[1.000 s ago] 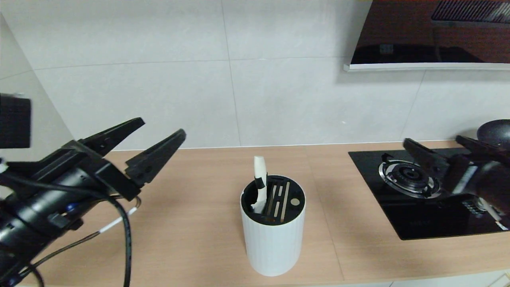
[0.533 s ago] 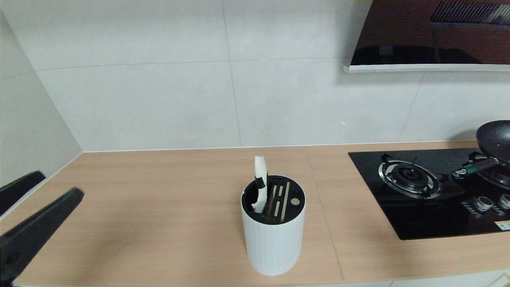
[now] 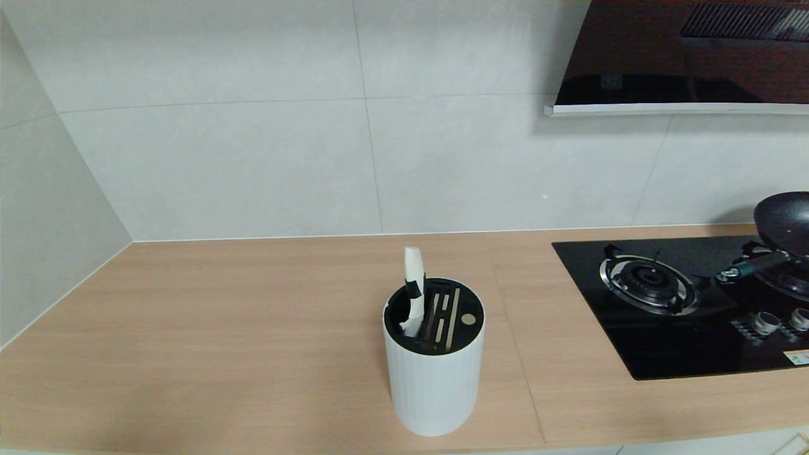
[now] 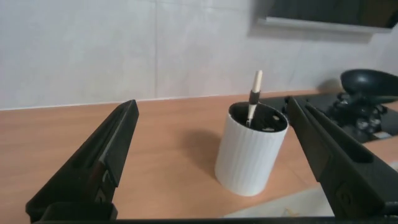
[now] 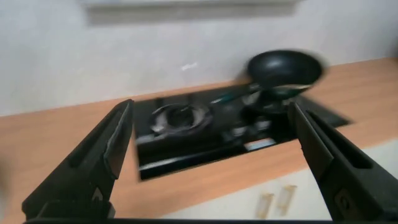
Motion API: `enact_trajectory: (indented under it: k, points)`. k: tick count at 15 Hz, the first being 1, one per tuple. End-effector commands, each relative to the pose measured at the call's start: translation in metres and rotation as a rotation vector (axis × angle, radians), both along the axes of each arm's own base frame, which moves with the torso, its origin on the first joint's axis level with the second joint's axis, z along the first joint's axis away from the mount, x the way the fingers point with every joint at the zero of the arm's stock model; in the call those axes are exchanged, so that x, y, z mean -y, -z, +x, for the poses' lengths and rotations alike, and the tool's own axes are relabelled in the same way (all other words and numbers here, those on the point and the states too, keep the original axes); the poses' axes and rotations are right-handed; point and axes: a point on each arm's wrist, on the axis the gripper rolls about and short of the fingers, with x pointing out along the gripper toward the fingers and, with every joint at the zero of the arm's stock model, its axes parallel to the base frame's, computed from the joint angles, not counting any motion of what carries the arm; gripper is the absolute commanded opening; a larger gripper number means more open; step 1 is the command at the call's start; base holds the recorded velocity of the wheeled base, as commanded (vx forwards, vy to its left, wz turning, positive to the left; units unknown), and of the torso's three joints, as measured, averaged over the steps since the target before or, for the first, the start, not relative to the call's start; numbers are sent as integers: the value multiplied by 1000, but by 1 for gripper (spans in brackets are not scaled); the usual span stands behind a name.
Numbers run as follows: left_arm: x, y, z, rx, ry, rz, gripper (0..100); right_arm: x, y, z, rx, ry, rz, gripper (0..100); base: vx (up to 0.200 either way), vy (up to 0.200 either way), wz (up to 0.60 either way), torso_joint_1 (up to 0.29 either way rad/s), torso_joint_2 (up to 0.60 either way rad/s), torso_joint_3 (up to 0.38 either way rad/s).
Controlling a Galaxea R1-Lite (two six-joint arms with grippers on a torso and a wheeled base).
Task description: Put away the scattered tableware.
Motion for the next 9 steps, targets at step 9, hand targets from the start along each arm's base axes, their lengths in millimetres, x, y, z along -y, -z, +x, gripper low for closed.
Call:
enact_trajectory:
  k: [9]
  points:
    - [0, 90, 2, -237, -332, 179, 100, -1, 56, 17, -17, 49, 41, 100, 0, 0, 0, 0, 0, 0]
